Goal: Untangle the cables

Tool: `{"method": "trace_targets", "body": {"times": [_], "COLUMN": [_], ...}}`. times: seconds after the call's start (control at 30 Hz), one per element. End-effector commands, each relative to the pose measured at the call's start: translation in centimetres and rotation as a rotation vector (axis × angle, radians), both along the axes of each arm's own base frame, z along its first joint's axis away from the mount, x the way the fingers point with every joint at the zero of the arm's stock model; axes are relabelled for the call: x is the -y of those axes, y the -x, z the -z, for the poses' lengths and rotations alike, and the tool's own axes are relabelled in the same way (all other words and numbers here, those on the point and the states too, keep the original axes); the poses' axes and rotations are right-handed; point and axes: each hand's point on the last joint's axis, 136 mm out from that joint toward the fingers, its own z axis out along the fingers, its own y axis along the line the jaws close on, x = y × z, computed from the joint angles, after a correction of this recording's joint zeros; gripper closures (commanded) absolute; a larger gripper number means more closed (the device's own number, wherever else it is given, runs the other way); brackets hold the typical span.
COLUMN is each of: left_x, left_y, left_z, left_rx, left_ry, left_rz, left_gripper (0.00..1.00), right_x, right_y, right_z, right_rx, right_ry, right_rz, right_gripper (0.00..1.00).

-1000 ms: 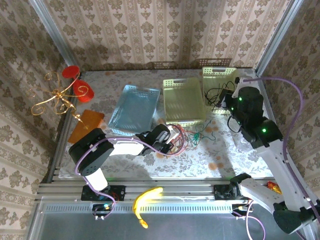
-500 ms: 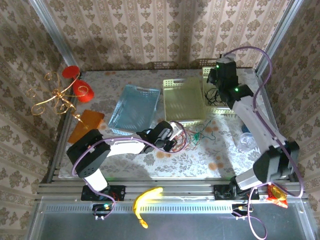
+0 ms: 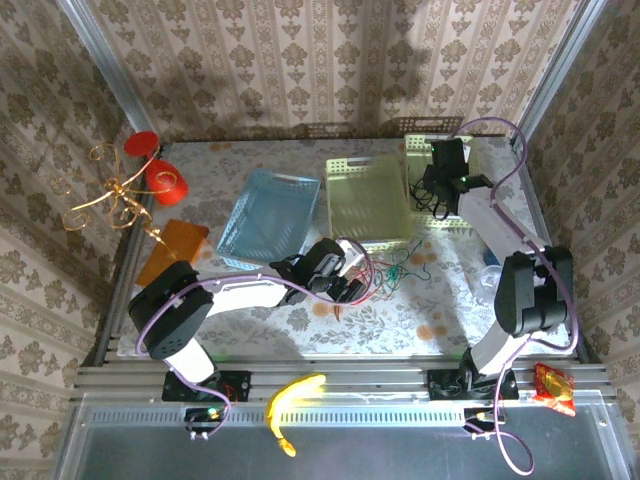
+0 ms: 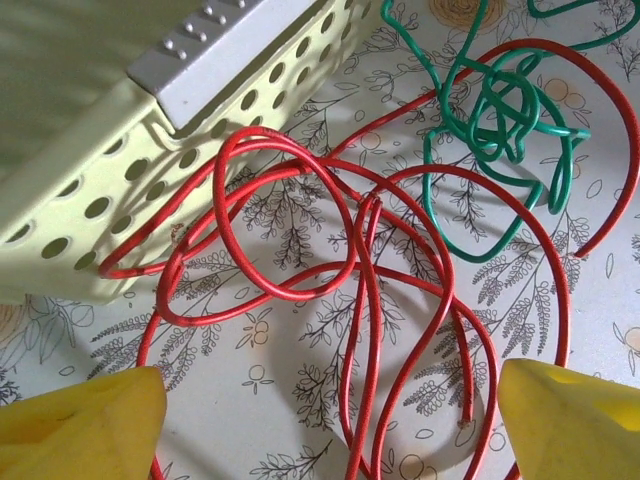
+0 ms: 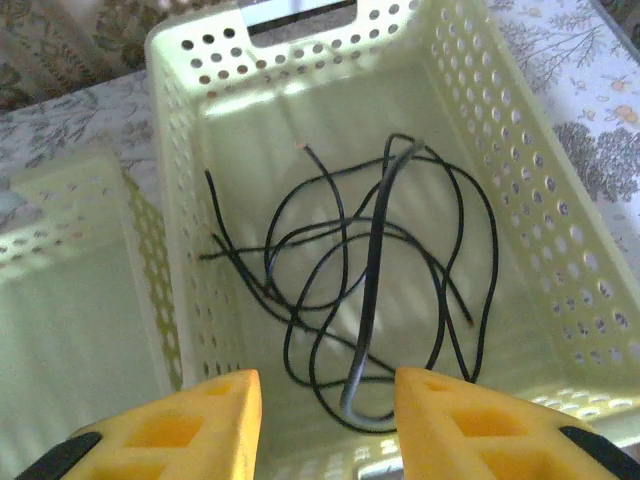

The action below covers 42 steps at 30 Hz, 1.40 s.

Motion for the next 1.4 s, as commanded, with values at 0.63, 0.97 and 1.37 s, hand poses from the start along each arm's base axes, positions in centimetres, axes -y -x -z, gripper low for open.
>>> {"method": "trace_targets", "body": {"times": [0.63, 0.97, 1.37], "left_x": [1.3, 0.6, 0.6], "left_y": [-1.0, -0.9, -1.0], "left_z": [-1.8, -2.1, -2.2], "left_rx": [0.051, 0.058, 0.059], "left_ry": [0.044, 0.034, 0.034], "left_rz": [-0.03, -0.052, -0.053], "left_gripper": [0.07, 0.07, 0.06], "right_x": [-1.1, 1.9, 1.3], "right_y": [0.0, -6.0, -5.2], "right_z": [1.7, 6.4, 7.0], "right_rx": [-0.124, -0.282, -0.268], "right_ry": [-0.037, -0.132, -0.254], "right_rz": [0.005, 0.14, 0.162], "right_gripper": [0.58, 0.62, 0.63]}}
